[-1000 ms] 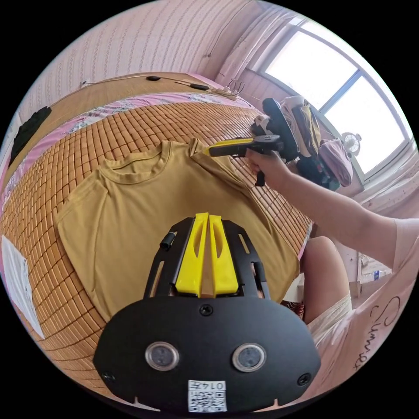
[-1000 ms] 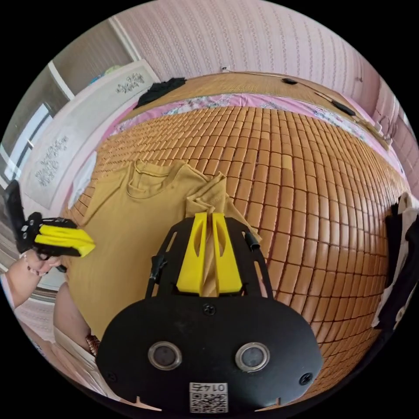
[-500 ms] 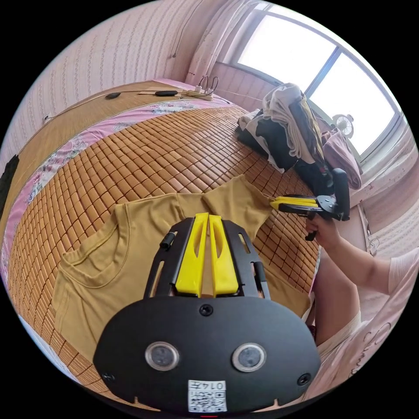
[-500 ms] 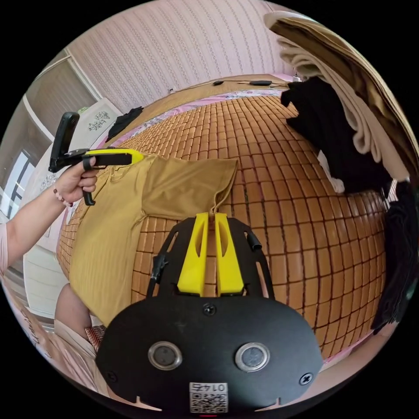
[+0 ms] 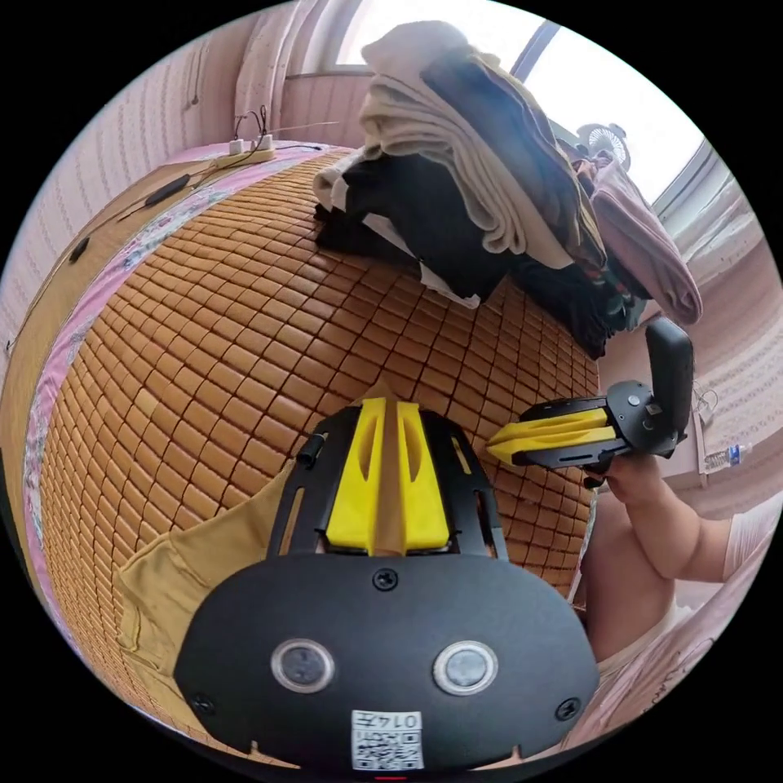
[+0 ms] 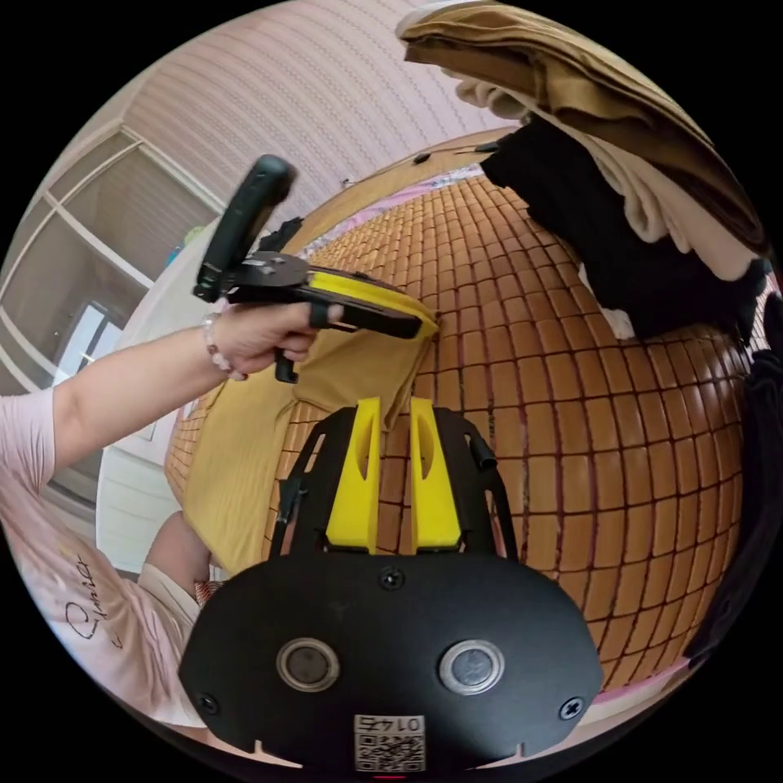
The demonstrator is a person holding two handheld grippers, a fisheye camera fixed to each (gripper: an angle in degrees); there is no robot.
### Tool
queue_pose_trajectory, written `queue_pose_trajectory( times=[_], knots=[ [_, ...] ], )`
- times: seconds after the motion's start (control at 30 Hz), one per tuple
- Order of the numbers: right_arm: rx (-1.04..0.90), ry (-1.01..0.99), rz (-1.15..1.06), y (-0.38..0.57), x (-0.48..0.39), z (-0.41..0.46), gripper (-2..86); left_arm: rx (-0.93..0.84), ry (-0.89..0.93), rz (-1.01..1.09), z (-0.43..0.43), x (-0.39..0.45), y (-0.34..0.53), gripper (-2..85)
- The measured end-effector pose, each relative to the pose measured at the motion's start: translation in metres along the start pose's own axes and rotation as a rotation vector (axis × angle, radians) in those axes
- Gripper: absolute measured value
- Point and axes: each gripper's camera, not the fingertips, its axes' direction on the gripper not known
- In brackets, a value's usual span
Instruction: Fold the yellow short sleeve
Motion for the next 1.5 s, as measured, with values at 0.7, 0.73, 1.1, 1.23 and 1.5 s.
queue_pose_trajectory(
  times=[0.7,0.73,1.1,1.23,1.5],
  knots=[
    [-0.150,0.137,-0.172,-0.024,-0.009,0.036,1.2,-0.150,-0.046,-0.094,0.109,-0.032,-0.044,3.9],
    [-0.157,0.162,-0.201,-0.025,-0.013,0.038,0.5,-0.111,-0.073,-0.089,0.110,-0.032,-0.045,1.7],
    [-0.220,0.066,-0.190,-0.034,0.016,0.032,0.4,-0.100,0.028,-0.115,0.140,-0.054,-0.057,7.2],
    [-0.243,0.037,-0.192,-0.037,0.023,0.031,0.4,-0.037,0.058,-0.171,0.129,-0.064,-0.054,6.9],
    [-0.259,-0.009,-0.180,-0.042,0.038,0.030,0.4,-0.103,-0.067,-0.125,0.137,-0.061,-0.046,5.7]
  ],
)
